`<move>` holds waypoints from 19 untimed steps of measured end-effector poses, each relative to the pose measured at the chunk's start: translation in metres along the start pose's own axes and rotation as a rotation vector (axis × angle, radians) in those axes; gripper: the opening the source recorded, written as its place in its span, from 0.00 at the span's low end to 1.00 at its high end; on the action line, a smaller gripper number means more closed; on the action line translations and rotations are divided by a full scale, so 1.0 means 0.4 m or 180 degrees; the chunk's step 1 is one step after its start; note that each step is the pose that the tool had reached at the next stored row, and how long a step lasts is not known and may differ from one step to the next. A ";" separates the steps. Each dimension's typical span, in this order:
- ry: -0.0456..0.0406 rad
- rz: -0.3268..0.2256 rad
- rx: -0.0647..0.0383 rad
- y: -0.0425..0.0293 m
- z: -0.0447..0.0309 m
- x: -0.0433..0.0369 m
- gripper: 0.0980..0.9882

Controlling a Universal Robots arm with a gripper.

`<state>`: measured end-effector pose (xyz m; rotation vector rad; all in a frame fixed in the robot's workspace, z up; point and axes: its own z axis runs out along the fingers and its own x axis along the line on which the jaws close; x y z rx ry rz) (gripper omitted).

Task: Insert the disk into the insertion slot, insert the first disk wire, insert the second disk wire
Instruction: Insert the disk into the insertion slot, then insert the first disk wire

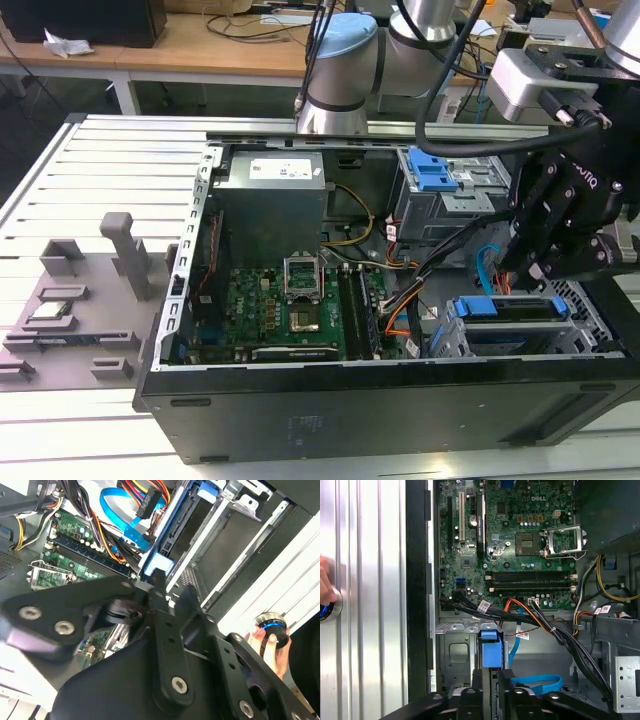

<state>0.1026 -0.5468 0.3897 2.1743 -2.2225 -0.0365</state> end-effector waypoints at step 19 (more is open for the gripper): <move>0.0001 0.0000 -0.0021 -0.078 0.011 -0.048 0.01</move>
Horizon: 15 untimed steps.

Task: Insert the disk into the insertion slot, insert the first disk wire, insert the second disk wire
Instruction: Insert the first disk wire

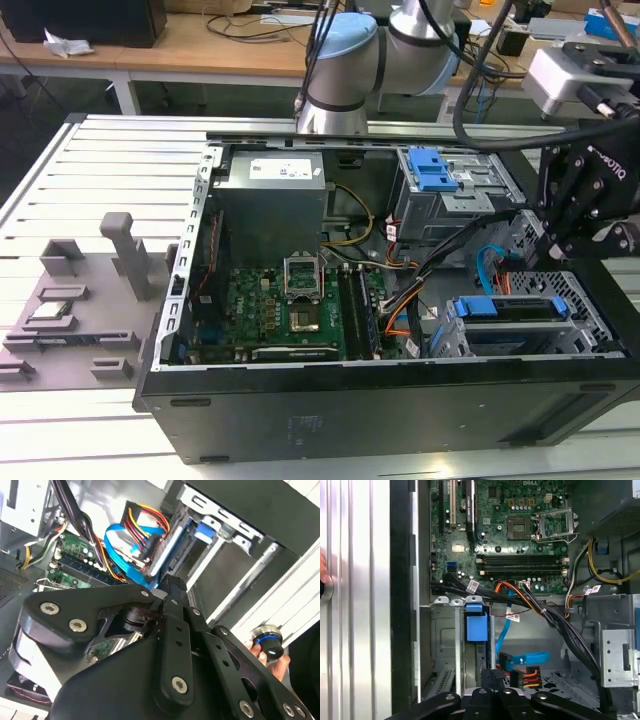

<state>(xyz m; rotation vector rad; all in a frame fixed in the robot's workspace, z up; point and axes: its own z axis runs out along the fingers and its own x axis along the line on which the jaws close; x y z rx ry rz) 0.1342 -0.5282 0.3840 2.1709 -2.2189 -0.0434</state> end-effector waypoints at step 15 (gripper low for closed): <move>0.0019 0.0001 -0.0018 -0.035 0.041 -0.066 0.08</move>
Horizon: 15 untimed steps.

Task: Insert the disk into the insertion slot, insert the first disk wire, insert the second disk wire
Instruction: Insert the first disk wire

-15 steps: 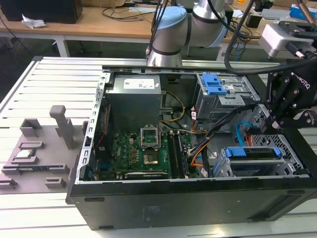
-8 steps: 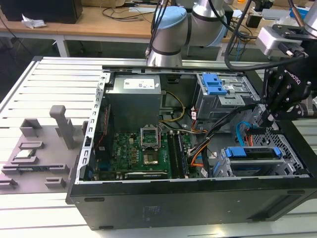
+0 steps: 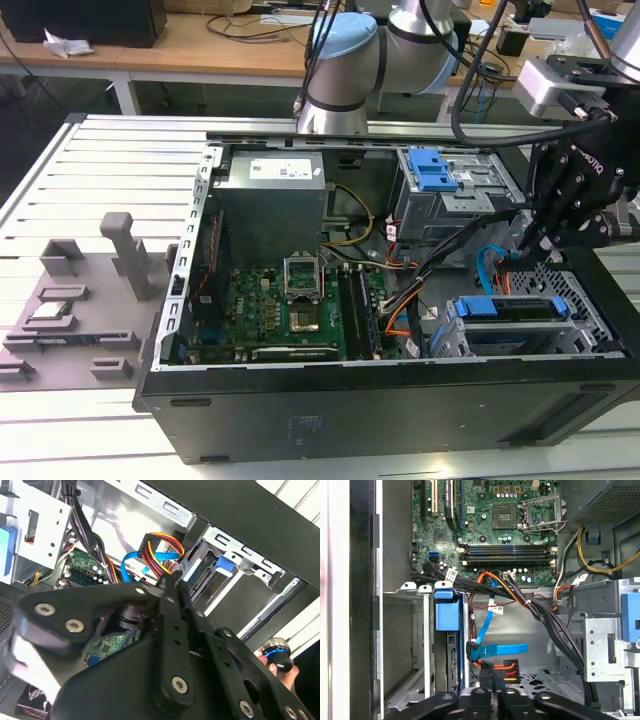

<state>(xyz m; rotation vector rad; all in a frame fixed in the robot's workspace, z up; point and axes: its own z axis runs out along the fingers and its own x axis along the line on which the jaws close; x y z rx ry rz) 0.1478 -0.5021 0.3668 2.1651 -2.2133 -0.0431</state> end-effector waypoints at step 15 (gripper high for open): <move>0.0024 0.0001 0.0000 -0.001 0.027 0.000 0.23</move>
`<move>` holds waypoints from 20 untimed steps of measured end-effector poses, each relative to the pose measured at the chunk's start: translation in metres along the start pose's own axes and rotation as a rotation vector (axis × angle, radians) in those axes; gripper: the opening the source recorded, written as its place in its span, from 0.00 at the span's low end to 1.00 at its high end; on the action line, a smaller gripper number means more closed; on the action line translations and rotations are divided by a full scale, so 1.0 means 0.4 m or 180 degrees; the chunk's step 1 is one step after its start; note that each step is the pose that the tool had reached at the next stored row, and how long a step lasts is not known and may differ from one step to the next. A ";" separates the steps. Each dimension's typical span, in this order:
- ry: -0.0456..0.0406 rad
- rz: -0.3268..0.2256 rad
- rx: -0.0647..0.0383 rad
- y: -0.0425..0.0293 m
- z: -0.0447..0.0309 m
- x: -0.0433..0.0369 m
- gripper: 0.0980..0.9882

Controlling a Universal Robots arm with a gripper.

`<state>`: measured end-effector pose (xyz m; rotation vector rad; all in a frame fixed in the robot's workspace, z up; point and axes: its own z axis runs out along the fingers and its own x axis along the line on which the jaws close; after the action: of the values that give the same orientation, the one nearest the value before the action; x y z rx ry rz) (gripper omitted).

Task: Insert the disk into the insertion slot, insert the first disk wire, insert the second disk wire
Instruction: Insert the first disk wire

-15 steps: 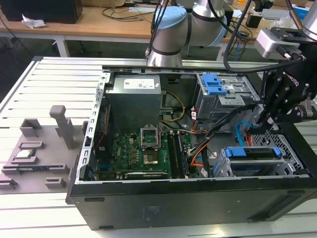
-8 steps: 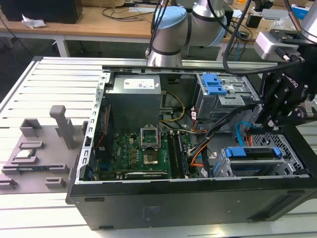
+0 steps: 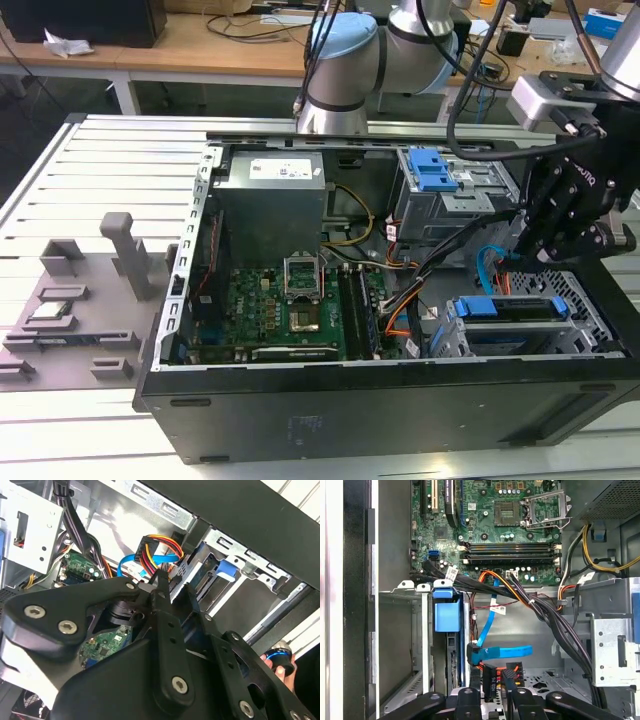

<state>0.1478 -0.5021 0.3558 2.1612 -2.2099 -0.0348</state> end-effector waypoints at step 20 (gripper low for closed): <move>0.0000 0.0000 -0.0003 -0.015 0.021 0.071 0.07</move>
<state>0.1527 -0.5308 0.3475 2.1608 -2.2094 -0.0357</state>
